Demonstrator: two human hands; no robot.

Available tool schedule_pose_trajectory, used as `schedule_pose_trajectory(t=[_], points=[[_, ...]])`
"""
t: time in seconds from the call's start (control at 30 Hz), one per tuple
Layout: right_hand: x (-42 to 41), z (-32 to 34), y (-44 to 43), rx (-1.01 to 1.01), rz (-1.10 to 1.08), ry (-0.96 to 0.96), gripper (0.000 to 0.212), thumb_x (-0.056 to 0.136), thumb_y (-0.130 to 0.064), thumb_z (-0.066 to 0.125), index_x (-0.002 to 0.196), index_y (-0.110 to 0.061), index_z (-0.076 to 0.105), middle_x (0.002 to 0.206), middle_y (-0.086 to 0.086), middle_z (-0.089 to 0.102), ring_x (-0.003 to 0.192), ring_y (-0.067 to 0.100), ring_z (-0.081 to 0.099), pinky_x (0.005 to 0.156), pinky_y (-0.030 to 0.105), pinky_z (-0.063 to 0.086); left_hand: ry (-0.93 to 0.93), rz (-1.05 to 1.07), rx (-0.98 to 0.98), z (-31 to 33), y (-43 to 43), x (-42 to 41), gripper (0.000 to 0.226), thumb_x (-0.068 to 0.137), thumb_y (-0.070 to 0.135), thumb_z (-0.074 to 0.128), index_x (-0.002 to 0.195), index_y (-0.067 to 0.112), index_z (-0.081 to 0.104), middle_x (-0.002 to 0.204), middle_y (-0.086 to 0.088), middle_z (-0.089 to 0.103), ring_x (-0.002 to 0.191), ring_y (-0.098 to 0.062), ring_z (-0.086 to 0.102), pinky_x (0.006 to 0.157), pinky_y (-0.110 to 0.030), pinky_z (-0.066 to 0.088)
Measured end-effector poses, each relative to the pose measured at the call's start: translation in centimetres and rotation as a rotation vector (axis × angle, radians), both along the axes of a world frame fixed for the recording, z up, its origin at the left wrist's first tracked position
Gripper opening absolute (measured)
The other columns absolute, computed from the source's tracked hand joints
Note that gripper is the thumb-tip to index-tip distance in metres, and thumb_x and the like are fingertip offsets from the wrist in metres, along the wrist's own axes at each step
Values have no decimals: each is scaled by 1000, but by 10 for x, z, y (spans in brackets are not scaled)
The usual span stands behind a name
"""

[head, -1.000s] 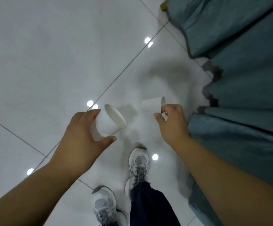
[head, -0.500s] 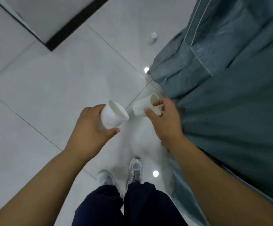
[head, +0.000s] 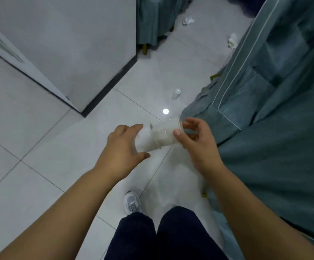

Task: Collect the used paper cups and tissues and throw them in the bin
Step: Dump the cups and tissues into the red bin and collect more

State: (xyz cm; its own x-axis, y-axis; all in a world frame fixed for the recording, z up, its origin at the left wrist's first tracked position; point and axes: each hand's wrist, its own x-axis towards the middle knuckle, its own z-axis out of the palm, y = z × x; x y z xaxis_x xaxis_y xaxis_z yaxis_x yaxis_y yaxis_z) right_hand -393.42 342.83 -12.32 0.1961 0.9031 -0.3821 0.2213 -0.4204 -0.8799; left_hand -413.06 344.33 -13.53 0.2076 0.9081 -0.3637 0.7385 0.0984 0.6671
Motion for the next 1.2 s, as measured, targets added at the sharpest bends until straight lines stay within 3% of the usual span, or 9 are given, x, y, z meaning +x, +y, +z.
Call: schedule_pose_trajectory(t=[0.17, 0.27, 0.37, 0.5, 0.63, 0.73, 0.97, 1.07, 1.2], points=[[-20, 28, 37, 10, 84, 41, 70, 70, -49, 66, 132, -29, 41, 130, -5, 53, 115, 17, 55, 92, 35, 52, -44, -110, 27, 33, 39, -11, 72, 74, 36, 78, 137, 33, 42, 121, 10, 47, 106, -10, 43, 86, -20, 37], [-26, 37, 62, -6, 134, 84, 72, 73, -46, 65, 137, -28, 39, 134, -3, 52, 116, 21, 55, 90, 34, 52, -118, -113, 37, 49, 65, -14, 71, 76, 34, 78, 137, 34, 41, 114, 16, 43, 99, -5, 43, 74, -10, 35], [-29, 45, 90, -16, 149, 133, 76, 71, -49, 61, 140, -26, 38, 136, -2, 52, 116, 19, 55, 86, 30, 50, -134, -142, 49, 61, 95, -14, 67, 77, 32, 77, 135, 34, 42, 116, 12, 48, 99, -7, 47, 79, -17, 41], [-25, 49, 135, -30, 137, 144, 67, 81, -43, 60, 142, -24, 39, 136, -3, 53, 114, 15, 56, 81, 22, 48, -129, -177, 55, 67, 143, -7, 73, 79, 32, 75, 140, 37, 35, 124, 6, 49, 105, -10, 49, 87, -25, 44], [-17, 49, 189, -57, 153, 84, 62, 88, -42, 57, 144, -24, 37, 138, -3, 51, 117, 18, 55, 95, 33, 48, -110, -236, 13, 62, 196, 5, 84, 83, 37, 70, 147, 45, 16, 137, 8, 43, 117, -12, 47, 95, -30, 46], [-9, 54, 231, -77, 151, 58, 62, 88, -43, 57, 144, -25, 36, 139, -4, 50, 117, 18, 54, 98, 37, 47, -102, -262, 2, 60, 238, 15, 85, 83, 38, 69, 145, 50, 12, 135, 10, 43, 111, -9, 49, 88, -24, 44], [22, 55, 315, -86, 54, -36, 47, 92, -38, 56, 137, -27, 44, 124, -8, 57, 107, 10, 57, 90, 28, 49, -185, -283, -21, 55, 334, 33, 82, 81, 34, 72, 142, 51, 20, 133, 12, 42, 110, -6, 47, 87, -23, 39], [34, 41, 343, -116, -44, -84, 39, 91, -37, 58, 128, -23, 53, 112, -10, 58, 106, 11, 56, 91, 29, 49, -177, -269, -68, 41, 375, 37, 81, 80, 31, 73, 142, 46, 23, 136, 12, 42, 115, -10, 48, 91, -27, 44], [52, 11, 379, -196, -177, -113, 33, 90, -35, 61, 119, -20, 59, 111, -5, 61, 103, 12, 58, 88, 28, 47, -150, -302, -159, 18, 442, 43, 77, 80, 20, 73, 137, 44, 28, 130, 8, 45, 112, -15, 51, 91, -34, 48]])
